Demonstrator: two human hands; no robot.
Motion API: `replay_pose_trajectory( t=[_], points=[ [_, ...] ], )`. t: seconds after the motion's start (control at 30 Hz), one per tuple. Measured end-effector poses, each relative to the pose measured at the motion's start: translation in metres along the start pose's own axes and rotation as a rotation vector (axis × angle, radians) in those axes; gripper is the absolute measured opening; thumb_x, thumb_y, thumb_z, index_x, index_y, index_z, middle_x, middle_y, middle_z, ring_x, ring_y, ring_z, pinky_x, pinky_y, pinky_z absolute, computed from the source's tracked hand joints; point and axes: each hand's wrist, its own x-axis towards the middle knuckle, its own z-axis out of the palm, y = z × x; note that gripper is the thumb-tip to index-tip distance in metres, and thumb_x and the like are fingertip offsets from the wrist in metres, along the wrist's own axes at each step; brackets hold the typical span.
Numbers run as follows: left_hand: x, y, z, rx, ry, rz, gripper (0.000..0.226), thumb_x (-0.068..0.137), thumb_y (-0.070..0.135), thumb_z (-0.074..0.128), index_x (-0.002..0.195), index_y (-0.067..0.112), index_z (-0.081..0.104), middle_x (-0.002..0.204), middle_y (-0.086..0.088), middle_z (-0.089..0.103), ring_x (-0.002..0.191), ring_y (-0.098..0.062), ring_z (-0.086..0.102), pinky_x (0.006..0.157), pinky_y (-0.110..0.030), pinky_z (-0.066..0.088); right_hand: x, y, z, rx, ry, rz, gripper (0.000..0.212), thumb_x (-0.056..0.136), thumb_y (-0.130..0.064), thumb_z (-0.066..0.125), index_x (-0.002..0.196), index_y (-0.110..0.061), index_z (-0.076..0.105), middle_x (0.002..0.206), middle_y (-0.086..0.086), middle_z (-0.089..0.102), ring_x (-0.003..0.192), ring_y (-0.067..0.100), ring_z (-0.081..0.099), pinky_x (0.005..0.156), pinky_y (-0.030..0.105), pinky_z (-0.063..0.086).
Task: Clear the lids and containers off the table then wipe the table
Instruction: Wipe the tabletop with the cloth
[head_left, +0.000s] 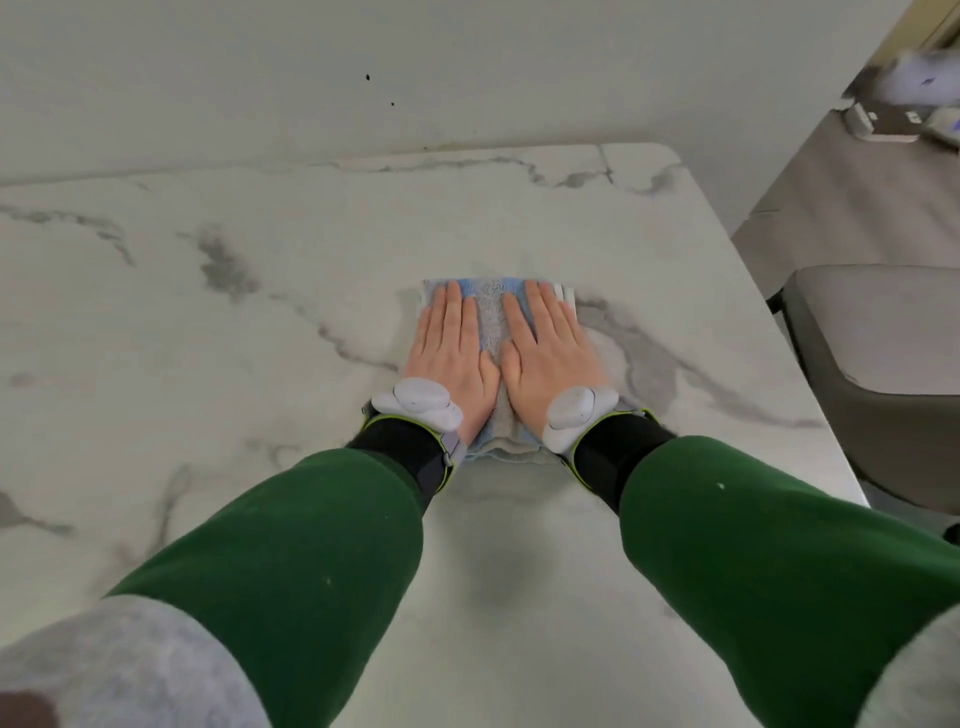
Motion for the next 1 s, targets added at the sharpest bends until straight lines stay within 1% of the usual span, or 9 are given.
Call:
replay_pose_trajectory(
  t=[0.23, 0.37, 0.47, 0.67, 0.87, 1.0],
  points=[
    [-0.052, 0.04, 0.005, -0.03, 0.002, 0.001, 0.06, 0.1, 0.024, 0.021, 0.151, 0.001, 0.001, 0.16, -0.015, -0.007, 0.15, -0.026, -0.007, 0.123, -0.033, -0.006, -0.063, 0.017, 0.001, 0.023, 0.001, 0.011, 0.055, 0.101, -0.029, 0.019, 0.152, -0.013, 0.005, 0.16, 0.011, -0.002, 0.148, 0.023, -0.005, 0.121, 0.034, -0.005],
    [-0.082, 0.059, 0.008, -0.043, -0.013, 0.034, 0.06, 0.1, 0.025, 0.02, 0.151, 0.0, 0.0, 0.16, -0.017, -0.007, 0.15, -0.027, -0.008, 0.123, -0.035, -0.005, -0.101, 0.025, 0.0, 0.004, 0.006, 0.026, 0.055, 0.101, -0.03, 0.019, 0.151, -0.012, 0.006, 0.16, 0.012, -0.001, 0.148, 0.023, -0.004, 0.121, 0.034, -0.005],
    [-0.09, 0.063, 0.011, -0.031, -0.017, 0.031, 0.06, 0.1, 0.026, 0.019, 0.151, 0.001, -0.001, 0.16, -0.016, -0.009, 0.149, -0.027, -0.009, 0.123, -0.035, -0.005, -0.11, 0.026, -0.002, -0.011, -0.007, 0.018, 0.055, 0.101, -0.03, 0.019, 0.151, -0.012, 0.005, 0.159, 0.013, -0.002, 0.148, 0.024, -0.005, 0.121, 0.035, -0.005],
    [-0.066, 0.053, 0.013, -0.04, 0.008, 0.056, 0.06, 0.099, 0.023, 0.022, 0.151, 0.001, 0.003, 0.16, -0.016, -0.005, 0.15, -0.027, -0.006, 0.123, -0.035, -0.003, -0.083, 0.035, -0.004, 0.009, -0.015, -0.021, 0.054, 0.101, -0.029, 0.019, 0.151, -0.012, 0.007, 0.16, 0.012, -0.002, 0.148, 0.023, -0.005, 0.121, 0.035, -0.002],
    [0.002, 0.049, 0.015, -0.043, 0.067, 0.044, 0.059, 0.099, 0.022, 0.024, 0.151, 0.002, 0.009, 0.16, -0.015, 0.002, 0.15, -0.026, 0.001, 0.123, -0.032, -0.002, -0.021, 0.054, -0.009, -0.011, 0.019, -0.013, 0.053, 0.102, -0.025, 0.019, 0.151, -0.009, 0.01, 0.159, 0.015, 0.003, 0.148, 0.026, 0.0, 0.121, 0.037, 0.001],
    [0.048, 0.05, 0.012, -0.038, 0.074, 0.038, 0.059, 0.098, 0.021, 0.025, 0.151, 0.002, 0.009, 0.16, -0.015, 0.001, 0.15, -0.025, 0.0, 0.122, -0.032, -0.003, 0.022, 0.068, -0.013, -0.048, 0.022, -0.01, 0.053, 0.102, -0.027, 0.018, 0.151, -0.008, 0.009, 0.159, 0.015, 0.002, 0.148, 0.025, 0.0, 0.121, 0.037, 0.002]
  ],
)
